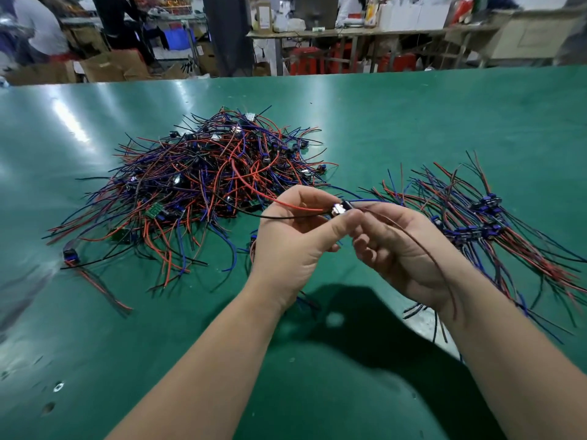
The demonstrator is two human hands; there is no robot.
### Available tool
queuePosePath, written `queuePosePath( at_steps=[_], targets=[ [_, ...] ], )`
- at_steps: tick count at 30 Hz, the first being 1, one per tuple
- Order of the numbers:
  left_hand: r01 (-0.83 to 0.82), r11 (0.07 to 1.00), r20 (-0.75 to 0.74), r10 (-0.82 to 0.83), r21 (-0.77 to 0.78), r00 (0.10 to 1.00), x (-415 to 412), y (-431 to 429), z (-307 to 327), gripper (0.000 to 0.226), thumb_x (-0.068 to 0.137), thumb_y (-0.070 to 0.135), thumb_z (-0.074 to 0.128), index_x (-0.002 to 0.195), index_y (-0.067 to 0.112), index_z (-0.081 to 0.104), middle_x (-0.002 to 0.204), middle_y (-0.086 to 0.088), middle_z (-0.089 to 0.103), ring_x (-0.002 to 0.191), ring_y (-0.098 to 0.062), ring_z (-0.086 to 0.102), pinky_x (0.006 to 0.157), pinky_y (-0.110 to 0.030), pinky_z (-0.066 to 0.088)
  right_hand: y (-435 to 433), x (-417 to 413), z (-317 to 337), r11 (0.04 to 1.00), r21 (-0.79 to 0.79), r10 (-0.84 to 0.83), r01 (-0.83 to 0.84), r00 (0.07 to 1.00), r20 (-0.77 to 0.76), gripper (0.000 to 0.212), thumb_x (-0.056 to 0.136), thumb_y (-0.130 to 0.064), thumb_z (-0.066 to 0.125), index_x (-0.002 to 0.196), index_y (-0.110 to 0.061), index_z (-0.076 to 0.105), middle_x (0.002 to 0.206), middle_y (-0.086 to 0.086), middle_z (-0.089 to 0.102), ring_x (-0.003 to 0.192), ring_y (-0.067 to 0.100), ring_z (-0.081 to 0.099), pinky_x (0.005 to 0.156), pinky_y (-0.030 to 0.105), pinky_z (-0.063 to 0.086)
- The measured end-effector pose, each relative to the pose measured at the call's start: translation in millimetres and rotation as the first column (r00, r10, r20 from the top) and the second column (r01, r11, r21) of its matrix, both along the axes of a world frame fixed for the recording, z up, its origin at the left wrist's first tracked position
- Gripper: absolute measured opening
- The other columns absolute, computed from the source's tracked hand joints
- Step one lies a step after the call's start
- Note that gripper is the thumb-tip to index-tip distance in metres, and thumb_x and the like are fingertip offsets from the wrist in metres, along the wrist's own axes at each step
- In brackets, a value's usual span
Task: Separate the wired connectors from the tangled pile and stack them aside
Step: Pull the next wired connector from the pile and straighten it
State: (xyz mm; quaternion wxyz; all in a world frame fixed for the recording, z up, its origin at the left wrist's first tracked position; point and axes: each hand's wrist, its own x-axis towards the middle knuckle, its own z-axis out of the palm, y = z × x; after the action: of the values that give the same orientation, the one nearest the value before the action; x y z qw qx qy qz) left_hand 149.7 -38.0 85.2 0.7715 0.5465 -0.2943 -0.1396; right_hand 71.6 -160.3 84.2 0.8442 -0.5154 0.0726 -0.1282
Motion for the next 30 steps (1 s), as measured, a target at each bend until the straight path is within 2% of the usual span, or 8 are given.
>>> queuePosePath(
  at_steps=[6,9,12,14,17,21,24,30],
  targets=[
    [0.038,0.996,0.220,-0.054,0.079,0.974,-8.9,-2.2,-6.3,0.025,0.069,0.004,0.079,0.086,0.017,0.064,0.086,-0.008,0.072,0.078,-0.025,0.067,0.075,-0.038,0.053,2.0,2.8,5.8,0.962,0.192,-0.193,0.195,0.981,-0.025,0.014,0.067,-0.016,0.062,0.060,-0.013,0.074,0.057,-0.001,0.062,0.043,0.003,0.053,0.044,0.012,0.046],
    [0.110,0.985,0.241,-0.140,0.130,0.960,-6.3,0.6,-4.8,0.036,0.079,-0.011,0.060,0.098,0.017,0.072,0.093,-0.002,0.075,0.078,-0.014,0.070,0.069,-0.024,0.054,-4.4,1.8,9.8,0.947,0.214,-0.239,0.240,0.971,-0.032,0.012,0.066,-0.017,0.063,0.059,-0.014,0.073,0.059,-0.002,0.062,0.043,0.003,0.050,0.048,0.011,0.047],
    [0.309,0.948,-0.046,-0.306,0.082,0.951,-4.8,2.9,-1.6,0.037,0.078,0.002,0.048,0.094,0.017,0.077,0.088,-0.001,0.075,0.080,-0.016,0.072,0.065,-0.023,0.056,-11.3,-2.3,12.0,0.962,0.155,-0.220,0.224,0.975,-0.044,0.010,0.065,-0.016,0.065,0.060,-0.014,0.073,0.060,-0.003,0.061,0.048,0.004,0.052,0.047,0.013,0.047],
    [0.468,0.883,-0.287,-0.442,0.028,0.850,-4.3,3.8,1.4,0.028,0.073,0.021,0.053,0.081,0.015,0.079,0.083,-0.006,0.075,0.079,-0.018,0.072,0.065,-0.025,0.056,-13.8,-5.4,11.2,0.982,0.095,-0.156,0.161,0.986,-0.053,0.012,0.068,-0.016,0.063,0.061,-0.014,0.073,0.060,-0.003,0.062,0.050,0.004,0.053,0.046,0.013,0.045],
    [0.531,0.847,-0.434,-0.462,0.045,0.773,-4.2,3.1,3.4,0.044,0.070,0.053,0.059,0.064,0.013,0.075,0.073,-0.008,0.074,0.068,-0.017,0.072,0.061,-0.026,0.057,-13.5,-9.2,10.6,0.997,0.041,-0.057,0.060,0.997,-0.057,0.008,0.064,-0.020,0.069,0.064,-0.013,0.073,0.061,-0.001,0.062,0.051,0.007,0.054,0.047,0.015,0.044],
    [0.436,0.893,-0.401,-0.361,0.111,0.842,-9.9,-1.5,-0.2,0.020,0.064,0.032,0.071,0.061,0.016,0.060,0.060,-0.004,0.066,0.053,-0.014,0.068,0.047,-0.022,0.052,-11.3,-11.7,10.0,0.999,-0.048,0.021,-0.024,0.999,-0.045,0.009,0.060,-0.020,0.070,0.065,-0.012,0.073,0.062,0.002,0.064,0.053,0.011,0.059,0.049,0.019,0.049],
    [0.406,0.908,-0.370,-0.343,0.105,0.863,-11.9,-2.7,-4.0,0.014,0.058,0.025,0.073,0.065,0.015,0.065,0.063,-0.005,0.069,0.047,-0.012,0.064,0.046,-0.020,0.051,-13.4,-12.2,10.8,0.994,-0.113,-0.013,0.004,0.997,-0.077,0.007,0.064,-0.017,0.068,0.063,-0.013,0.073,0.062,0.001,0.065,0.054,0.009,0.059,0.054,0.017,0.050],
    [0.341,0.902,-0.245,-0.279,0.265,0.929,-9.1,-5.1,-8.3,0.016,0.073,-0.003,0.075,0.070,0.006,0.062,0.053,-0.002,0.064,0.039,-0.010,0.057,0.044,-0.020,0.050,-21.3,-8.3,11.9,0.938,-0.216,-0.310,0.273,0.937,-0.162,0.016,0.067,-0.019,0.068,0.073,-0.004,0.065,0.052,-0.002,0.060,0.045,0.004,0.052,0.045,0.011,0.043]
  ],
)
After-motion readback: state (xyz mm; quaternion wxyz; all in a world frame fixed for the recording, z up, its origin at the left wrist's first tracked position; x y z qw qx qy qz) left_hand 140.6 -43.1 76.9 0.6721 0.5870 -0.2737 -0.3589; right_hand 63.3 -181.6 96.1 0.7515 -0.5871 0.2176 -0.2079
